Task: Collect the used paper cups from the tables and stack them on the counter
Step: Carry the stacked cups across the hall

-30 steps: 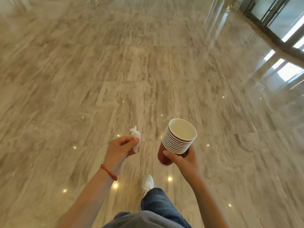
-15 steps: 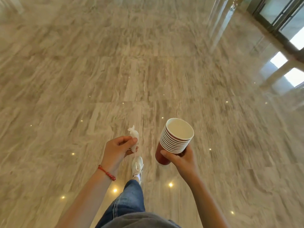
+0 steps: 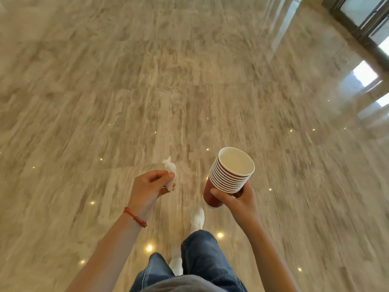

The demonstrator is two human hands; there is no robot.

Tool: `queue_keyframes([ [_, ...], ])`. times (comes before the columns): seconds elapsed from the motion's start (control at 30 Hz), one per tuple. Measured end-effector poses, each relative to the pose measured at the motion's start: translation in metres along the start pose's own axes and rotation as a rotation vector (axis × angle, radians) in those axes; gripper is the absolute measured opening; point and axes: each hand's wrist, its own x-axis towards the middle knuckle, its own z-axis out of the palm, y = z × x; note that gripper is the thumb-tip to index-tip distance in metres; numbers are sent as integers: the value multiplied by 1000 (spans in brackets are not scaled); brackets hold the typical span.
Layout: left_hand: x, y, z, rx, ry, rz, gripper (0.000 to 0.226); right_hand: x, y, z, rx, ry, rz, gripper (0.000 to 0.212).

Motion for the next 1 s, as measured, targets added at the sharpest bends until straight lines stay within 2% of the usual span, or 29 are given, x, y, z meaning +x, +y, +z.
queue_keyframes([
  [0.2,148,52,61,-16,21,7,7,167,-22,0,-1,-31,0,57],
  [0.5,333,153,144,-26,14,20,9,388,-102,-8,-16,-64,-23,50],
  [0.73,486,213,187,6,-29,19,18,548,-132,4,-5,-42,-17,51],
  [1.0,688,320,247,2,-77,45,10,769,-206,18,-11,21,-36,54],
])
